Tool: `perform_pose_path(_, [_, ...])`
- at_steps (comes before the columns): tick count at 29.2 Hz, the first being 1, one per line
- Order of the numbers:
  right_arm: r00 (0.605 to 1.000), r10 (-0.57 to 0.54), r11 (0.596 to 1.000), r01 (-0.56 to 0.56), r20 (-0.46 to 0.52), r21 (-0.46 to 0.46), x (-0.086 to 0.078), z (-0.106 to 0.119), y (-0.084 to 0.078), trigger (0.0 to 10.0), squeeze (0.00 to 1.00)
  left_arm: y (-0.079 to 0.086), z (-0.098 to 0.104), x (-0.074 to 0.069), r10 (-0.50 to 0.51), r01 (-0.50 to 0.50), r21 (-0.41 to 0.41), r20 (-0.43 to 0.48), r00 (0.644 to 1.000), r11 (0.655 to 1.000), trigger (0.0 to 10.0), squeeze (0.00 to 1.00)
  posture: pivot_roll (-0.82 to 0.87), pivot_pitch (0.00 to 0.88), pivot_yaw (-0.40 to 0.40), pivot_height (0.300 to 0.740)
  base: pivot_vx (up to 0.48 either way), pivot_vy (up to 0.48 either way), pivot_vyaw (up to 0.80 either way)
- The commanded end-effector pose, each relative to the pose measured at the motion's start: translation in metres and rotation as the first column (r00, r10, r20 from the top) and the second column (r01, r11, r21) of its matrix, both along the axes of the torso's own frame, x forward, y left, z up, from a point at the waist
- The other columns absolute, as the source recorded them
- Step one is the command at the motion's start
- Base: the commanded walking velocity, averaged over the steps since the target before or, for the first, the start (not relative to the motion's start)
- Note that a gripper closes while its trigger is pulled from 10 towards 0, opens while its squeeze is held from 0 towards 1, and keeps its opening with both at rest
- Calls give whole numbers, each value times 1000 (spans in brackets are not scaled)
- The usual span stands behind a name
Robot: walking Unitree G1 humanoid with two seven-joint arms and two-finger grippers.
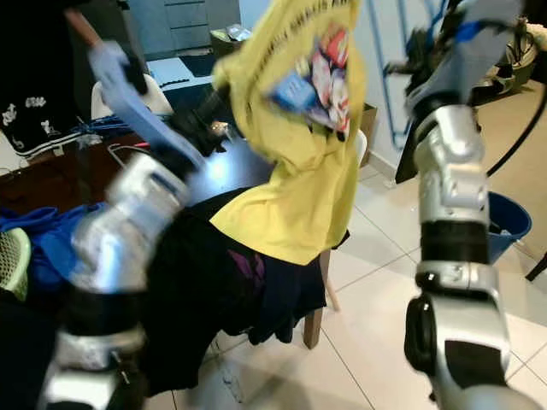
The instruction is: Hang hanger
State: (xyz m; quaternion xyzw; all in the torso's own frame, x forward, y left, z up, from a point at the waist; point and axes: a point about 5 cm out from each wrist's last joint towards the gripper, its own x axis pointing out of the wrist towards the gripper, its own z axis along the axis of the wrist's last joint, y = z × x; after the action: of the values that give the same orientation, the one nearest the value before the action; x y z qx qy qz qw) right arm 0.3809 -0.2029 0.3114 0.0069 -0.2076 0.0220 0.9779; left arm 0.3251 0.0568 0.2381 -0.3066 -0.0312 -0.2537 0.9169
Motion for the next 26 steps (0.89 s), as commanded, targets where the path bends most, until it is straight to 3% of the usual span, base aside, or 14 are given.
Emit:
perform_pose_path(1, [999,-17,1000,16,51,25,-5,13,-2,10000,0,-4,-9,-1,-11,12,52,-35,999,999,10000,0,5,0,28,740,0,0,0])
perform_pose_path(6, [999,-18,999,16,45,34,-6,9,-2,10000,0,-8,-15,-6,-20,21,142,-9,1000,990,10000,0,1,0,32,740,0,0,0])
perform_pose_path(7, [999,-12,999,10,46,45,-6,8,-2,10000,0,-8,-15,-7,-13,3,235,42,999,972,10000,0,1,0,33,740,0,0,0])
perform_pose_path(8, [999,-12,999,10,46,45,-6,8,-2,10000,0,-8,-15,-7,-13,3,235,42,999,972,10000,0,1,0,33,740,0,0,0])
perform_pose_path(9, [999,-7,999,5,48,52,-6,8,-1,10000,0,-7,-15,-7,-12,-12,301,79,997,954,10000,0,1,0,33,740,0,0,0])
perform_pose_path(10, [999,-2,998,-1,49,60,-6,7,0,10000,0,-7,-15,-8,-14,-36,379,130,991,925,10000,184,2,0,34,740,0,0,0])
perform_pose_path(11, [999,9,997,-13,54,71,-7,7,1,10000,0,-8,-15,-9,-22,-58,434,177,984,899,10000,1000,3,0,33,740,0,0,0])
perform_pose_path(15, [997,36,995,-42,68,88,-9,8,5,10000,0,-11,-13,-14,-55,-63,473,232,971,879,10000,1000,4,0,32,740,0,0,0])
perform_pose_path(21, [994,63,992,-72,84,107,-11,10,9,10000,0,-15,-7,-20,-112,-34,483,270,956,875,10000,1000,6,0,30,740,0,0,0])
perform_pose_path(23, [991,86,989,-97,99,115,-12,12,11,10000,0,-14,1,-25,-157,-12,490,302,940,872,10000,1000,8,0,30,740,0,0,0])
perform_pose_path(24, [987,113,985,-126,115,121,-13,13,14,10000,0,-6,14,-29,-183,1,473,340,922,881,10000,1000,13,0,26,740,0,0,0])
perform_pose_path(26, [987,113,985,-126,115,121,-13,13,14,10000,0,-6,14,-29,-183,1,473,340,922,881,10000,1000,13,0,26,740,0,0,0])
